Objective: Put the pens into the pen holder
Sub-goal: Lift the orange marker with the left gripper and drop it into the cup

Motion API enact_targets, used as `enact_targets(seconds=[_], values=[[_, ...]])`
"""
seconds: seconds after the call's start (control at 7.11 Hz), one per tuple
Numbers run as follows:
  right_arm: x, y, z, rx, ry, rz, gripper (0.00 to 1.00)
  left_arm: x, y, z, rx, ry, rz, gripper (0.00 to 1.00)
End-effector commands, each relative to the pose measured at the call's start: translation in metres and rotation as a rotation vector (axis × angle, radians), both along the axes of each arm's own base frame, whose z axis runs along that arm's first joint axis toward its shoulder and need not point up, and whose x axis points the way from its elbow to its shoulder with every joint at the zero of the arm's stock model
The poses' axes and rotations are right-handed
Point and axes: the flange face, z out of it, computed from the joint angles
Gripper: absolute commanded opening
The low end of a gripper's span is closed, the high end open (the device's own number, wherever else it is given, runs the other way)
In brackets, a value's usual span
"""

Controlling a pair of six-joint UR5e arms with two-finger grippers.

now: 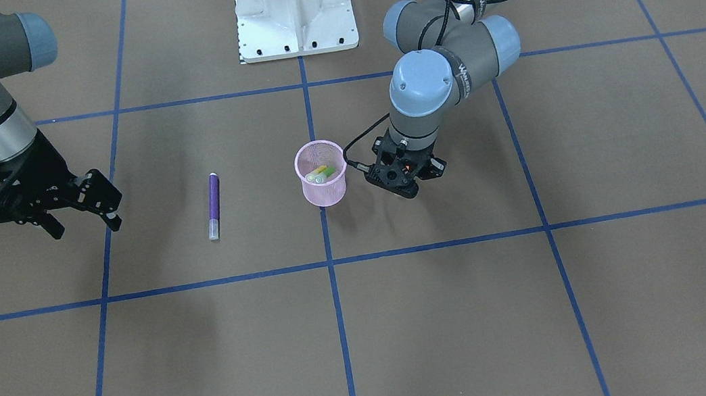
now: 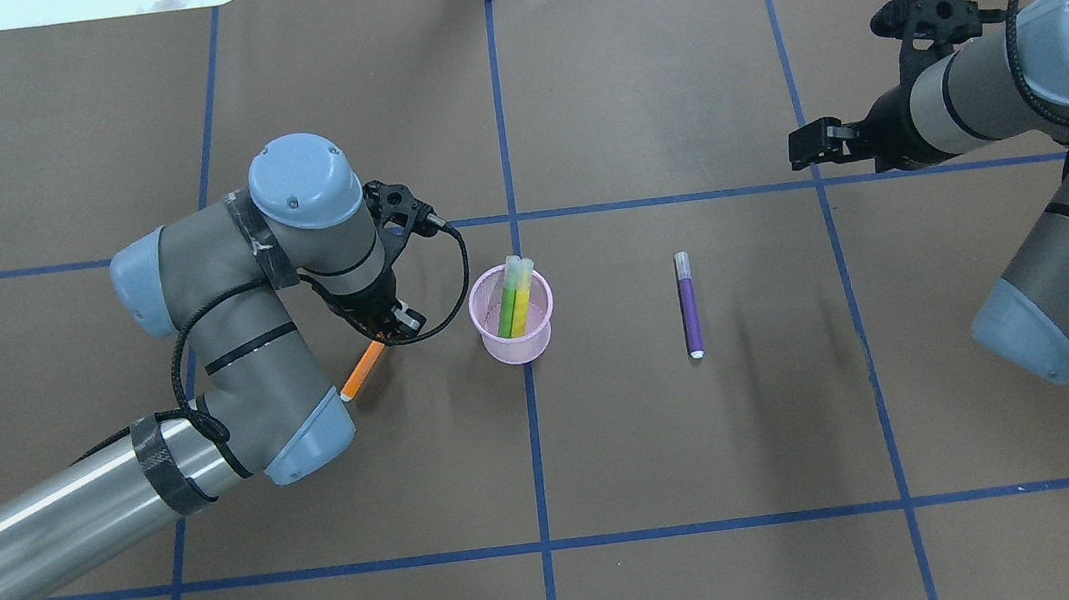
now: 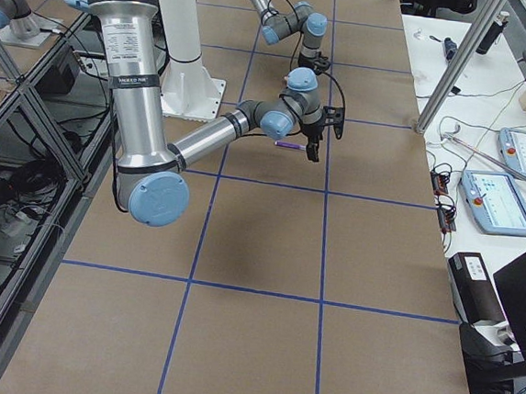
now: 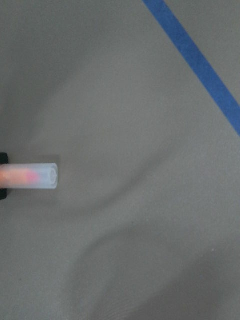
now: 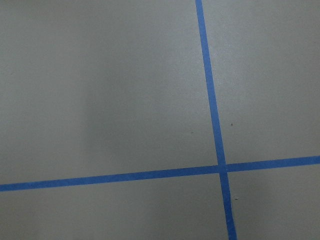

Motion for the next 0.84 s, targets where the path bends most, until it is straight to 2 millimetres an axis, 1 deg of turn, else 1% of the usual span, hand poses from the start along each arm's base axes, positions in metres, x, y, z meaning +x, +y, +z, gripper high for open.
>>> enact_targets(seconds=[0.0, 0.14, 0.28, 0.42, 0.56, 0.7], values=[[0.0, 0.0, -0.004, 0.005, -0.006, 0.0, 1.0, -0.056, 0.001, -0.068, 0.059, 0.118, -0.091, 0.0], [0.001, 0.001, -0.006, 0.009, -0.008, 0.004, 1.0, -0.075, 0.006, -0.099, 0.111, 0.15, -0.2, 0.0], [0.001, 0.0, -0.007, 0.007, -0.011, 0.009, 1.0, -0.088, 0.008, -0.122, 0.204, 0.165, -0.277, 0.0], [0.0, -0.001, -0.01, 0.007, -0.016, 0.011, 1.0, -0.079, 0.027, -0.147, 0.252, 0.22, -0.282, 0.0], [-0.001, -0.001, -0.01, 0.007, -0.016, 0.01, 1.0, -0.067, 0.042, -0.156, 0.315, 0.274, -0.295, 0.0], [-0.003, -0.002, -0.011, 0.007, -0.016, 0.01, 1.0, -0.045, 0.064, -0.16, 0.408, 0.32, -0.343, 0.0]])
